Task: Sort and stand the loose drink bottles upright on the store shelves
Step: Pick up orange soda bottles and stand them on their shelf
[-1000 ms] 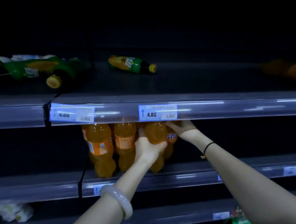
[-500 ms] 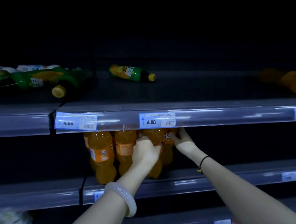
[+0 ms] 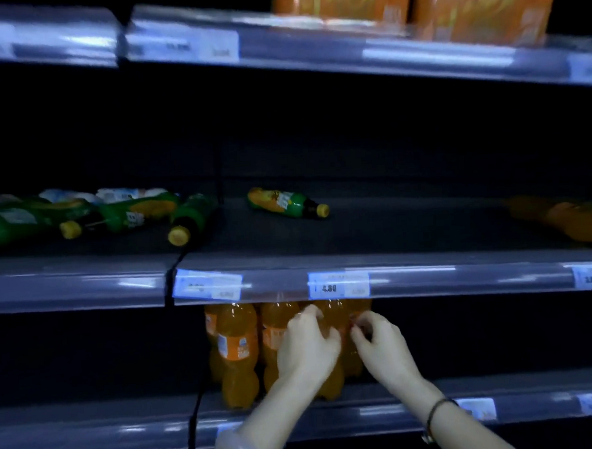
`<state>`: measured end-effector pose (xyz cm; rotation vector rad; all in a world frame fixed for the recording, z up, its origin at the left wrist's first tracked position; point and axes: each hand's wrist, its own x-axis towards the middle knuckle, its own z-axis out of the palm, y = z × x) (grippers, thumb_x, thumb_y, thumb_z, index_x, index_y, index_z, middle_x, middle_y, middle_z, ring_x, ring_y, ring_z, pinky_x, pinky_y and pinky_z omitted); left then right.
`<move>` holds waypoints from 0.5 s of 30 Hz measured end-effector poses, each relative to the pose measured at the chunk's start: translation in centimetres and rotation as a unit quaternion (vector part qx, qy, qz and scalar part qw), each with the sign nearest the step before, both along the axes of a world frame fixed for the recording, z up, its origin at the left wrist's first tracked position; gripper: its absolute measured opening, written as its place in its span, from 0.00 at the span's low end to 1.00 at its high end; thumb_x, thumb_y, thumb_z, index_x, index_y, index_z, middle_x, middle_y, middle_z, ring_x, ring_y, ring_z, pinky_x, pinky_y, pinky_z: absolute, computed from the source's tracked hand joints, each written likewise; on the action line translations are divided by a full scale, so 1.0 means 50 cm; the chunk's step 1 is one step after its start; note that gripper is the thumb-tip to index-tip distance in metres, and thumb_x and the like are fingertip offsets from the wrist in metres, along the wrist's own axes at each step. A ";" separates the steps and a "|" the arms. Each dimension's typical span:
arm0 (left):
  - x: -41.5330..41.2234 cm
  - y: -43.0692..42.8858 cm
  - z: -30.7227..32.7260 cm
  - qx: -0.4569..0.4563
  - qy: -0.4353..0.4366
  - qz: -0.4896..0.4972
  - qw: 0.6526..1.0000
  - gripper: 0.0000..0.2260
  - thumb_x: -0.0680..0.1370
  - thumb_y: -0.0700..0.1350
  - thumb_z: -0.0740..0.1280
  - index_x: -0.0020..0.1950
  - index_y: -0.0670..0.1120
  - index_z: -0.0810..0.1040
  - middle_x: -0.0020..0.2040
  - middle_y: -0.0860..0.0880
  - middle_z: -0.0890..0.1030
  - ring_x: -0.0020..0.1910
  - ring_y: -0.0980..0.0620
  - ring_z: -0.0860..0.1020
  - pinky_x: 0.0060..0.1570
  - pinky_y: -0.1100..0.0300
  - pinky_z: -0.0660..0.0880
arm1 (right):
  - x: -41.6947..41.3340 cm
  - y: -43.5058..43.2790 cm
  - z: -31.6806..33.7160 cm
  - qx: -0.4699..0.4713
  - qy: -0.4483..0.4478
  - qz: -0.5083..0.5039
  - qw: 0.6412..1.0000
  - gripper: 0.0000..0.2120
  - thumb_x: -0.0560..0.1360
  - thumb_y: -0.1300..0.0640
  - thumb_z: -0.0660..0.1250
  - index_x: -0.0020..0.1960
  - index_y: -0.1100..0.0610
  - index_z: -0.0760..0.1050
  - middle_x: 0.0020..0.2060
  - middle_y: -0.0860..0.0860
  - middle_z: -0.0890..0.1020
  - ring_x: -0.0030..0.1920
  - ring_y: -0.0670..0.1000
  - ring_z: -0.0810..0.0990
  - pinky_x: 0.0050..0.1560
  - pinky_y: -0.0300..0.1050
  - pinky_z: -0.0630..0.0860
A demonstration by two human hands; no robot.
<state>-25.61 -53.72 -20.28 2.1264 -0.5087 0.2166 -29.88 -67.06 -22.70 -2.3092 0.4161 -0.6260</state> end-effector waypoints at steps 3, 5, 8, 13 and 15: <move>-0.015 0.065 0.058 -0.138 -0.011 -0.072 0.988 0.05 0.71 0.43 0.66 0.41 0.53 0.78 0.38 0.54 0.81 0.40 0.59 0.80 0.41 0.68 0.74 | -0.024 0.089 0.079 -0.016 -0.052 0.093 0.994 0.10 0.73 0.60 0.62 0.44 0.45 0.76 0.41 0.47 0.84 0.44 0.47 0.83 0.49 0.47 0.79; -0.005 0.123 0.105 -0.206 -0.038 -0.080 0.974 0.06 0.69 0.41 0.66 0.37 0.53 0.77 0.35 0.53 0.81 0.36 0.58 0.79 0.40 0.65 0.75 | -0.015 0.153 0.132 -0.006 -0.084 0.155 0.984 0.12 0.70 0.59 0.59 0.44 0.43 0.75 0.40 0.48 0.84 0.43 0.48 0.83 0.49 0.48 0.80; 0.045 0.217 0.175 -0.242 -0.085 -0.045 0.965 0.07 0.72 0.36 0.66 0.41 0.48 0.79 0.36 0.50 0.81 0.38 0.52 0.80 0.42 0.58 0.78 | 0.036 0.240 0.201 -0.017 -0.124 0.187 0.974 0.12 0.72 0.60 0.60 0.49 0.48 0.78 0.42 0.47 0.84 0.45 0.45 0.83 0.49 0.41 0.78; 0.173 0.370 0.246 -0.152 -0.105 0.053 0.981 0.09 0.73 0.37 0.66 0.52 0.43 0.78 0.44 0.48 0.81 0.46 0.50 0.80 0.47 0.62 0.72 | 0.192 0.379 0.275 -0.095 -0.103 0.144 0.980 0.12 0.75 0.57 0.64 0.58 0.56 0.75 0.51 0.53 0.81 0.53 0.53 0.80 0.54 0.45 0.76; 0.238 0.433 0.260 -0.095 -0.126 0.084 0.984 0.14 0.73 0.37 0.66 0.58 0.42 0.76 0.52 0.46 0.80 0.55 0.48 0.77 0.54 0.61 0.71 | 0.265 0.429 0.295 -0.131 -0.028 0.114 0.984 0.21 0.74 0.48 0.66 0.63 0.55 0.70 0.57 0.56 0.76 0.58 0.59 0.76 0.56 0.49 0.74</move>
